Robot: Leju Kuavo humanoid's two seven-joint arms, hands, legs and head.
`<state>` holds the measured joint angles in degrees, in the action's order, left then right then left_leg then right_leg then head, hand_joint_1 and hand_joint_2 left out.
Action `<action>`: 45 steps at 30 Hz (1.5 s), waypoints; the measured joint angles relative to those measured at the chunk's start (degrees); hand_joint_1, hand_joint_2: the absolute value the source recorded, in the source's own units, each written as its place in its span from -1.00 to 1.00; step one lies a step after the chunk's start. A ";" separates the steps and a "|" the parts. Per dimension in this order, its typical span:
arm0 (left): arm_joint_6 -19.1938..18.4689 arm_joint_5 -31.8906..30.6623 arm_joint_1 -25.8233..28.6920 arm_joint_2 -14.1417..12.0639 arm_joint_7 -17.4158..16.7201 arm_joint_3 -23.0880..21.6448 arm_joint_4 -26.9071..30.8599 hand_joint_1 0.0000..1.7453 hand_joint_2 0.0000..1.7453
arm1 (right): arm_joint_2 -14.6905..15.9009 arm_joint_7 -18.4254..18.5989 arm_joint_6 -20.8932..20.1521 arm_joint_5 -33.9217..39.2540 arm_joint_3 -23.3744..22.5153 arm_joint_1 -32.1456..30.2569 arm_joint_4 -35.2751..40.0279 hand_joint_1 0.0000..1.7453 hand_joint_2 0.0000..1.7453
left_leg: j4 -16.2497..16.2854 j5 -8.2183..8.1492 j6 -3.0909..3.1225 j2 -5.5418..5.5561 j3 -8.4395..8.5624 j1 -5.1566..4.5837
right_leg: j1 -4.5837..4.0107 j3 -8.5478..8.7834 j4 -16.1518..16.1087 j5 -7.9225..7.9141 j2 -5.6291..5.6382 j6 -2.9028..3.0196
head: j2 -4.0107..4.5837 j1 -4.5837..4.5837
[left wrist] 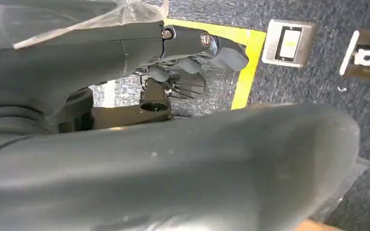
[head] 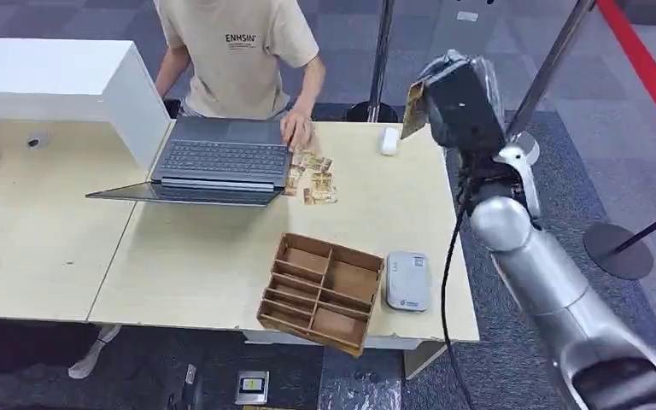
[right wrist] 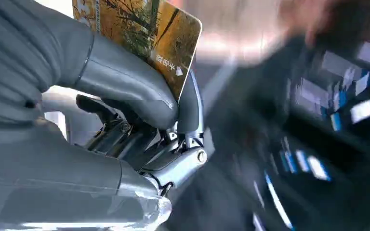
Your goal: Pass the card to the sensor for recognition and then transmit it.
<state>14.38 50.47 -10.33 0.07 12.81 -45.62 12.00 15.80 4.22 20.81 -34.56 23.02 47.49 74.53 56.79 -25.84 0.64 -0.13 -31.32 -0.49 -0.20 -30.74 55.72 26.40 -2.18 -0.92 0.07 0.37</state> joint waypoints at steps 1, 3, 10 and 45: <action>-0.11 -0.26 -0.32 0.15 -0.15 -0.13 0.02 -1.00 -1.00 | -0.22 1.58 0.72 -6.34 1.58 1.68 -1.15 1.00 1.00 | 0.00 0.00 0.00 0.01 -0.01 0.00 | 0.00 0.02 0.01 0.00 0.00 0.00 | 0.00 0.00; -0.20 -0.52 -0.87 0.31 -0.54 -0.26 0.02 -1.00 -1.00 | -0.96 3.99 0.63 -17.48 4.53 4.56 -3.83 1.00 1.00 | 0.00 0.00 0.00 0.05 0.00 0.01 | 0.00 0.00 0.01 0.00 0.00 0.00 | 0.00 0.00; -0.87 -1.13 -1.65 0.39 -0.81 -0.41 0.04 -1.00 -1.00 | -2.82 7.75 0.08 -39.00 12.89 10.16 -13.37 1.00 1.00 | 0.00 0.00 0.00 0.06 0.00 0.02 | -0.02 -0.01 0.01 0.01 -0.01 0.00 | 0.00 0.02; -0.74 -4.26 -1.56 0.70 -2.21 -1.60 0.04 -1.00 -1.00 | -2.64 7.78 8.50 -34.51 11.29 5.31 -20.67 -1.00 -1.00 | 0.02 -0.01 0.00 0.03 0.03 0.00 | -0.01 -0.03 -0.02 0.01 0.01 0.01 | 0.00 0.00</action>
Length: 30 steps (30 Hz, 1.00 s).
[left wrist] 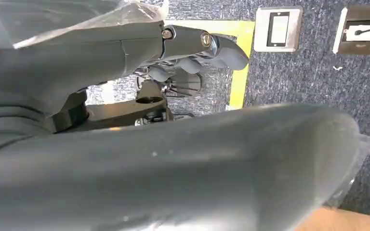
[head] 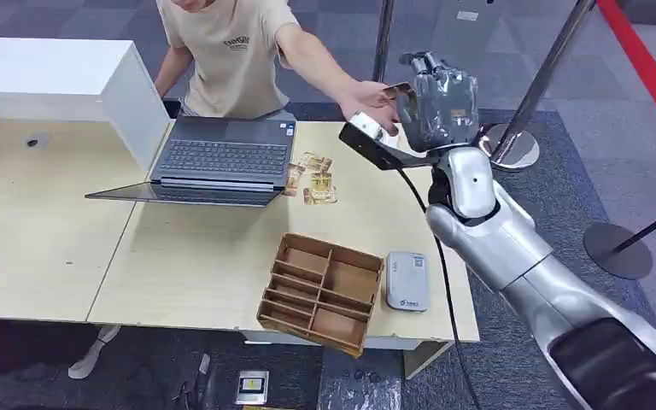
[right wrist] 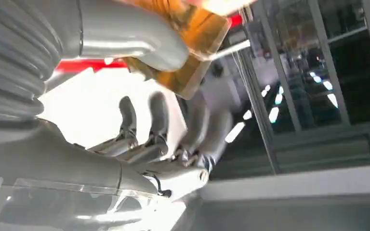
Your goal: Pass the card to the sensor for recognition and then transmit it.
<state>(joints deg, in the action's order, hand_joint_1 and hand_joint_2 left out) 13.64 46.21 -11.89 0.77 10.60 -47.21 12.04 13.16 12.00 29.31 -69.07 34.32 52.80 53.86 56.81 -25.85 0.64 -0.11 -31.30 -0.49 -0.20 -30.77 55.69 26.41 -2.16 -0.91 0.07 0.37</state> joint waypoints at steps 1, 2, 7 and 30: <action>0.02 0.00 0.01 0.00 0.00 0.00 0.00 -1.00 -1.00 | -0.02 -0.22 0.11 0.50 -0.22 -0.24 0.00 -1.00 -1.00 | 0.00 0.00 0.00 0.00 0.00 0.00 | 0.00 0.00 0.00 0.00 0.00 0.00 | 0.00 0.00; 0.04 0.00 0.02 0.00 0.00 0.00 0.00 -1.00 -1.00 | -0.02 -0.26 0.33 1.03 -0.42 -0.46 0.00 -1.00 -1.00 | 0.00 0.00 0.00 0.00 0.01 0.00 | 0.00 0.00 0.00 0.00 0.00 0.00 | 0.00 0.00; 0.04 0.00 0.15 0.00 0.07 0.00 0.00 -1.00 -1.00 | -0.02 -1.69 2.98 8.80 -2.58 -2.69 0.94 -1.00 -1.00 | 0.00 0.00 0.00 0.00 0.01 0.00 | 0.00 0.00 0.00 0.00 0.00 0.00 | 0.00 0.00; 0.63 4.50 3.92 -1.36 5.60 2.05 -0.04 -1.00 -1.00 | -4.63 -20.22 7.96 64.96 -15.76 -34.98 35.94 -1.00 -1.00 | -0.02 -0.03 0.01 0.06 0.02 0.02 | -0.02 0.02 0.00 0.05 0.00 0.03 | 0.00 0.00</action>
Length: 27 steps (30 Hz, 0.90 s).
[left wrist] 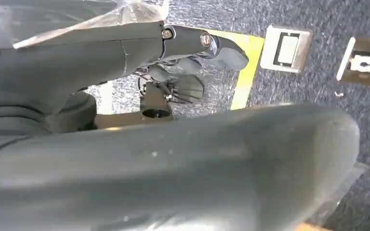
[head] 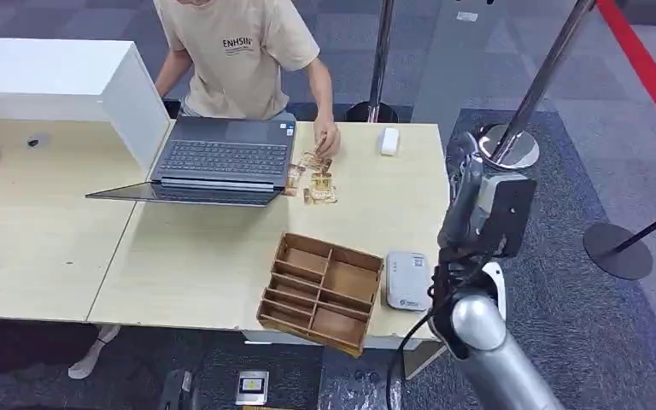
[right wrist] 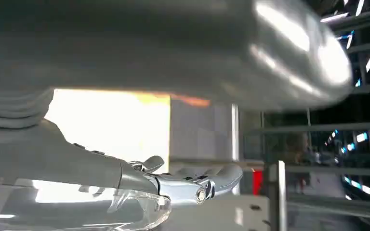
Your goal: Pass the card to the sensor for recognition and then transmit it.
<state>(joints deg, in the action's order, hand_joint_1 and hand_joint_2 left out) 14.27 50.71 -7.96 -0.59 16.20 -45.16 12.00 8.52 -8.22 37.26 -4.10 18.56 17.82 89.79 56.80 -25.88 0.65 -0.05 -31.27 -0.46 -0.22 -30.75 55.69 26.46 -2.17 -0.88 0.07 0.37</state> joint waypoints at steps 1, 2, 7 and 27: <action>0.13 0.24 0.18 -0.04 0.13 0.11 0.00 -1.00 -1.00 | -0.15 -0.28 -0.15 0.81 -0.02 -1.10 1.05 -1.00 -1.00 | 0.00 0.00 0.00 -0.01 0.00 0.00 | 0.00 0.00 0.00 0.00 0.00 0.00 | 0.00 0.00; 0.13 0.46 0.33 -0.07 0.22 0.37 0.00 -1.00 -1.00 | -0.30 -0.54 -0.35 1.52 -0.07 -2.02 2.07 -1.00 -1.00 | 0.00 0.00 0.00 -0.01 0.00 0.00 | 0.00 0.00 0.00 0.00 0.00 0.00 | 0.00 -0.02; 0.37 1.53 0.98 -0.17 1.27 1.49 -0.02 -1.00 -1.00 | -0.61 -0.72 -2.21 1.72 -0.02 -5.95 5.86 -1.00 1.00 | 0.00 0.00 0.00 -0.01 0.01 0.00 | 0.00 0.00 0.00 0.00 0.00 0.00 | 0.00 0.00; 1.42 2.78 2.00 -0.20 2.27 4.20 -0.04 -1.00 -1.00 | 2.14 2.34 -6.53 -2.02 -1.18 -10.71 10.71 -1.00 1.00 | 0.00 0.00 0.00 -0.03 0.03 -0.01 | 0.01 0.00 0.00 0.00 0.01 0.00 | 0.00 0.00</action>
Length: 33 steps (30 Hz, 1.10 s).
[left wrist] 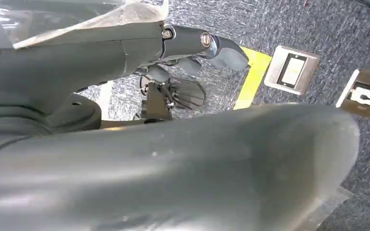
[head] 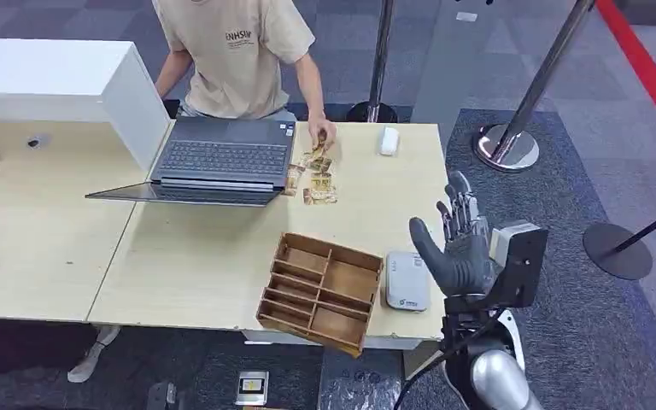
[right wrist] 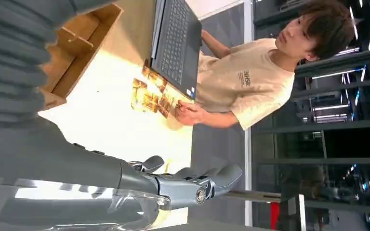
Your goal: Pass the card to the sensor for recognition and then transmit it.
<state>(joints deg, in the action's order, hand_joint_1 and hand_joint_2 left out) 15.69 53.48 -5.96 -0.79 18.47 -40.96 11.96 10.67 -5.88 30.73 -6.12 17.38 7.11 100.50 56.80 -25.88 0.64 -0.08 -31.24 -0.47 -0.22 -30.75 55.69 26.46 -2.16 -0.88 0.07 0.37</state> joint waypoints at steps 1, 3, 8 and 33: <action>0.00 0.00 0.01 0.00 0.00 0.00 0.00 -1.00 -1.00 | 0.04 0.00 -0.11 0.00 0.00 -0.01 0.11 -1.00 1.00 | 0.00 0.00 0.00 0.00 0.00 0.00 | 0.00 0.00 0.00 0.00 0.00 0.00 | 0.00 0.00; 0.00 0.02 0.00 0.00 0.00 0.02 -0.02 -1.00 -1.00 | 0.07 0.00 -0.26 0.00 0.02 -0.02 0.13 -1.00 1.00 | 0.00 0.00 0.00 0.00 0.00 0.00 | 0.00 0.00 0.00 0.00 0.00 0.00 | 0.00 0.00; -0.46 0.55 0.02 0.02 -0.31 0.13 -0.02 -1.00 -1.00 | 0.22 0.04 -1.18 -0.72 0.07 -0.08 0.15 -1.00 1.00 | 0.00 0.00 0.00 0.00 0.00 0.00 | 0.00 0.01 0.00 0.00 0.00 0.00 | 0.00 0.00; -1.18 3.48 0.46 0.68 -2.43 2.86 -0.02 -1.00 -1.00 | 4.13 4.46 -3.45 -2.89 -1.31 -0.54 11.36 -1.00 1.00 | 0.00 0.00 0.00 -0.05 0.09 -0.01 | 0.01 0.07 0.00 -0.01 0.03 0.00 | 0.00 0.00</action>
<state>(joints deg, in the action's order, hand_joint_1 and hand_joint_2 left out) 14.51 56.96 -5.50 -0.11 16.04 -38.10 11.93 14.80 -1.42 27.28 -9.01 16.06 6.57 111.86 56.80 -25.89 0.64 -0.13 -31.15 -0.48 -0.21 -30.67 55.69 26.45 -2.13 -0.88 0.07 0.37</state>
